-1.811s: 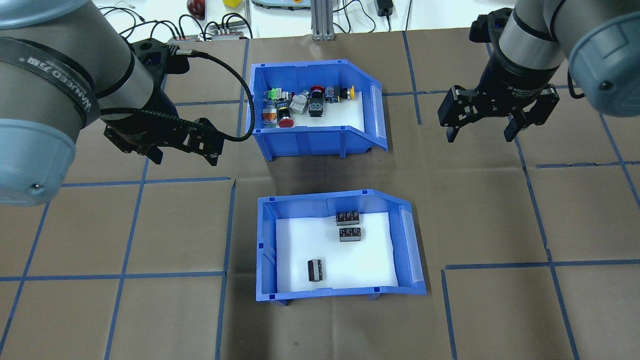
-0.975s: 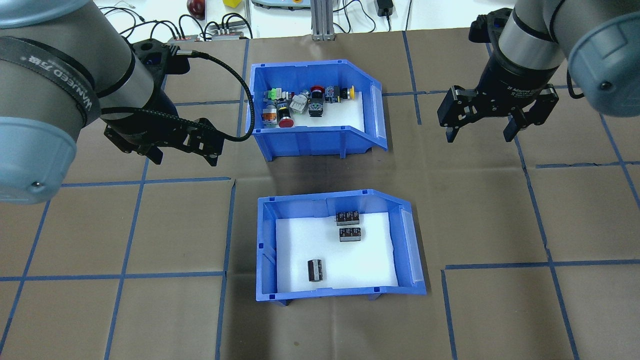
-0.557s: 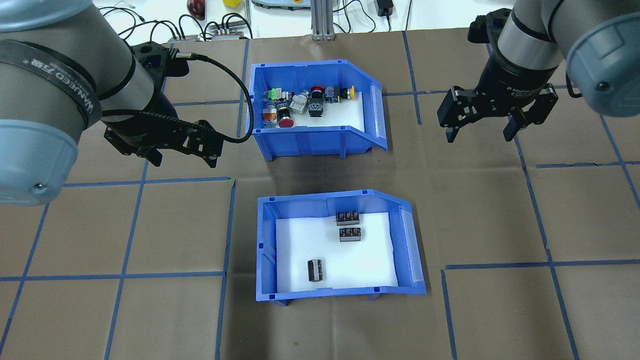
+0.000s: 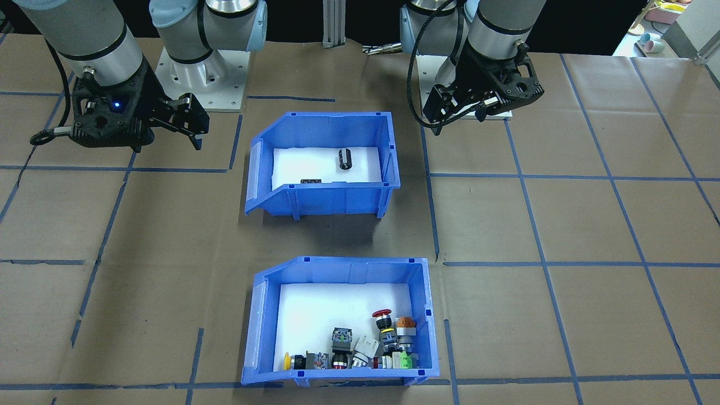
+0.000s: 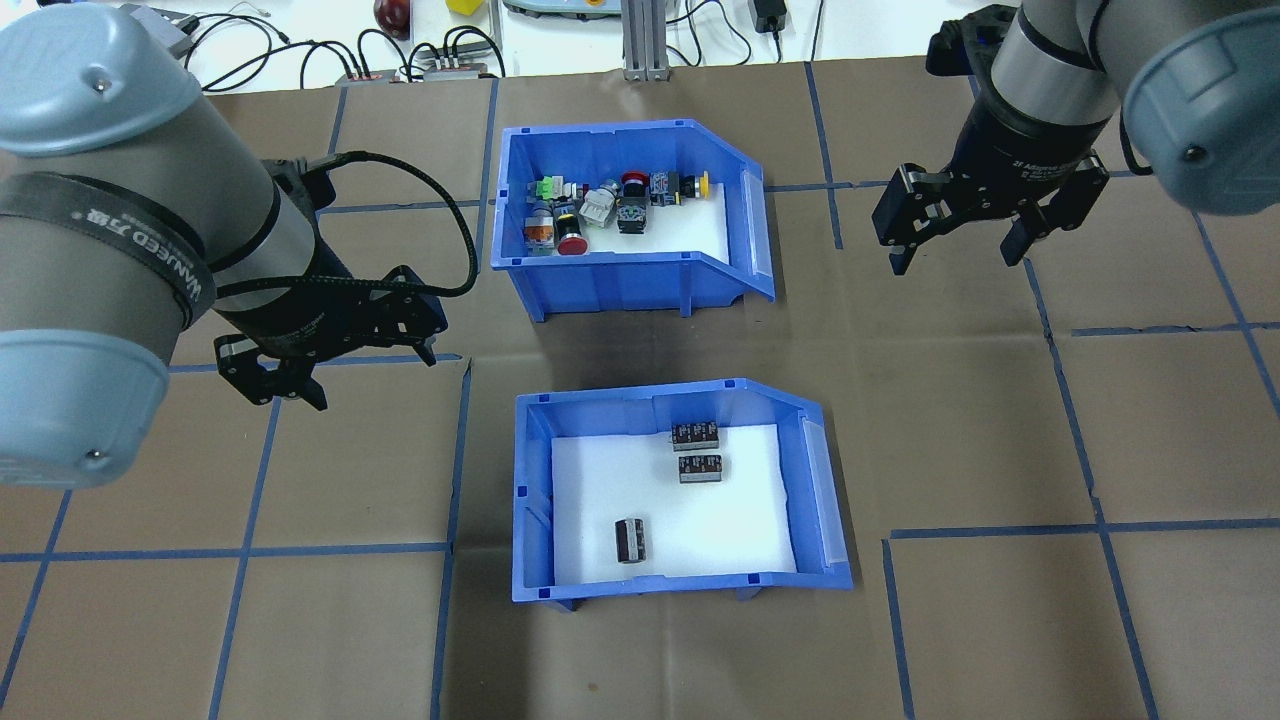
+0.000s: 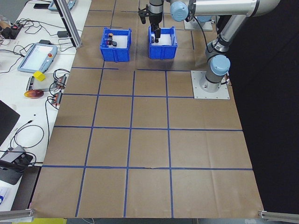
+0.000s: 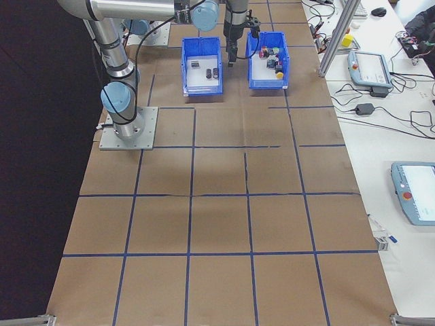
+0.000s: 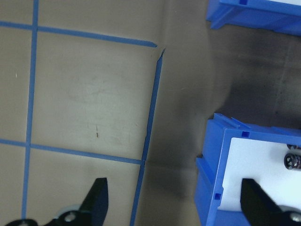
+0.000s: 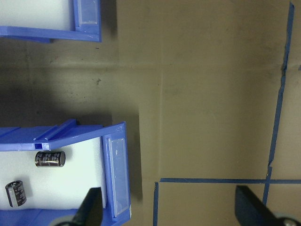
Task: Place battery box in front
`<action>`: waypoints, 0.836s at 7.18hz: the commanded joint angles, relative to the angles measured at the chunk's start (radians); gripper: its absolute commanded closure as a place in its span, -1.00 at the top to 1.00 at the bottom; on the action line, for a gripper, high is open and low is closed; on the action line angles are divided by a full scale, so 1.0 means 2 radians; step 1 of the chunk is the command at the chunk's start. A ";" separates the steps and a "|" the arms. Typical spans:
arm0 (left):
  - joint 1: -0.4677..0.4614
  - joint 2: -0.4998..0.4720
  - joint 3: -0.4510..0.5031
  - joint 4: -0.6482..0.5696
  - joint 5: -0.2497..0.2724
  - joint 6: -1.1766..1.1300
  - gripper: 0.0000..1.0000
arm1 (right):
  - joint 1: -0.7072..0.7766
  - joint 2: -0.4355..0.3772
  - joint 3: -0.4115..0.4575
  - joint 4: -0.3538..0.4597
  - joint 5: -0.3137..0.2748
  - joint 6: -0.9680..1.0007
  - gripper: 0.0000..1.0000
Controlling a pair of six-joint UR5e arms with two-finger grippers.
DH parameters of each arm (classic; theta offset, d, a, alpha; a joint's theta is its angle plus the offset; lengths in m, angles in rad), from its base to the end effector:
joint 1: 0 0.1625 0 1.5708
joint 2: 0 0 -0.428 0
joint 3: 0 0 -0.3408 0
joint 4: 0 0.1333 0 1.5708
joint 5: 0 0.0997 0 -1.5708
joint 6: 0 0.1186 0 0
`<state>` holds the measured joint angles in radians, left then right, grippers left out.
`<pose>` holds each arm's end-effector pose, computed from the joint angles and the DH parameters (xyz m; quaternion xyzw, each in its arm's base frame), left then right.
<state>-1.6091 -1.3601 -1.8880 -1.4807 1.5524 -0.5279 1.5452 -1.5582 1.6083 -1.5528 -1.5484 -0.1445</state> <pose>-0.1487 -0.3417 0.4246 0.2424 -0.9701 -0.0104 0.0065 0.1247 -0.4405 0.4483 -0.0590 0.9976 0.0330 0.0140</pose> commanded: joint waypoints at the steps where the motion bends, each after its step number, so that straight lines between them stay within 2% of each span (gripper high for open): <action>1: -0.015 0.049 -0.042 -0.008 -0.005 -0.187 0.99 | 0.004 0.032 -0.027 -0.001 0.001 -0.073 1.00; 2: -0.046 0.053 -0.062 -0.007 -0.005 -0.280 0.99 | 0.009 0.050 -0.045 -0.001 0.001 -0.087 1.00; 4: -0.136 0.045 -0.079 -0.003 -0.005 -0.540 0.98 | 0.029 0.114 -0.102 -0.020 0.002 -0.190 1.00; 5: -0.163 0.040 -0.103 0.015 -0.006 -0.623 0.98 | 0.055 0.154 -0.141 -0.021 -0.001 -0.236 1.00; 6: -0.182 0.035 -0.125 0.066 -0.008 -0.693 0.98 | 0.081 0.192 -0.183 -0.018 -0.004 -0.241 1.00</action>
<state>-1.9156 -1.2788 -2.0869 -1.4367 1.5398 -1.7198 1.6479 -1.2666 1.3382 -1.5895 -1.5501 -0.5739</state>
